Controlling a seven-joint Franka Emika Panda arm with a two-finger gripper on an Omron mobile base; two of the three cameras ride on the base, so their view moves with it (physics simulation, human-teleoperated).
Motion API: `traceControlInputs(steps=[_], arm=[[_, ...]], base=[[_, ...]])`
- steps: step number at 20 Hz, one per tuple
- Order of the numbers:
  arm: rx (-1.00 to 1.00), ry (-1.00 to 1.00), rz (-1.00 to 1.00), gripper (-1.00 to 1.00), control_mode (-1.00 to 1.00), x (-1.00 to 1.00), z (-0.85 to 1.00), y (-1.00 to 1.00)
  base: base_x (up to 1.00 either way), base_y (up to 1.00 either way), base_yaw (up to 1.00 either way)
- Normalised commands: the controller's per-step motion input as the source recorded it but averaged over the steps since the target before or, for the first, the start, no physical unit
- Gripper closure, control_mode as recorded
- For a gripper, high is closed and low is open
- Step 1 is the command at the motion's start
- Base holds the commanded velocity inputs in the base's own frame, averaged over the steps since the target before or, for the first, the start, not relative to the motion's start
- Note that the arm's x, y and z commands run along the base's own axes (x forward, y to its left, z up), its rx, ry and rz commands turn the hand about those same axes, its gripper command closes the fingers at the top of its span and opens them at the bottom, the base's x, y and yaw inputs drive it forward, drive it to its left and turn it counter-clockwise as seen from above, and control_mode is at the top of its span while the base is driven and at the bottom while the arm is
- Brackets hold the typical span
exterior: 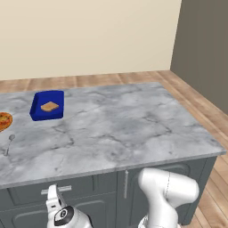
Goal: Take the pizza cutter from the drawer on the left and place it on the dining counter for cutting.
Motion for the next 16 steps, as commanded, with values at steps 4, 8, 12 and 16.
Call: traceControlInputs(steps=[4, 8, 12, 16], arm=[[0.00, 0.00, 0.00, -1.00, -1.00, 0.00, 0.00, 0.00], [0.00, 0.00, 0.00, -1.00, -1.00, 0.00, 0.00, 0.00], [0.00, 0.00, 0.00, 1.00, -1.00, 0.02, 0.00, -0.19], [0.00, 0.00, 0.00, 1.00, -1.00, 0.00, 0.00, -0.02]], base=[[0.00, 0.00, 0.00], [0.00, 0.00, 0.00], [0.00, 0.00, 0.00], [0.00, 0.00, 0.00]])
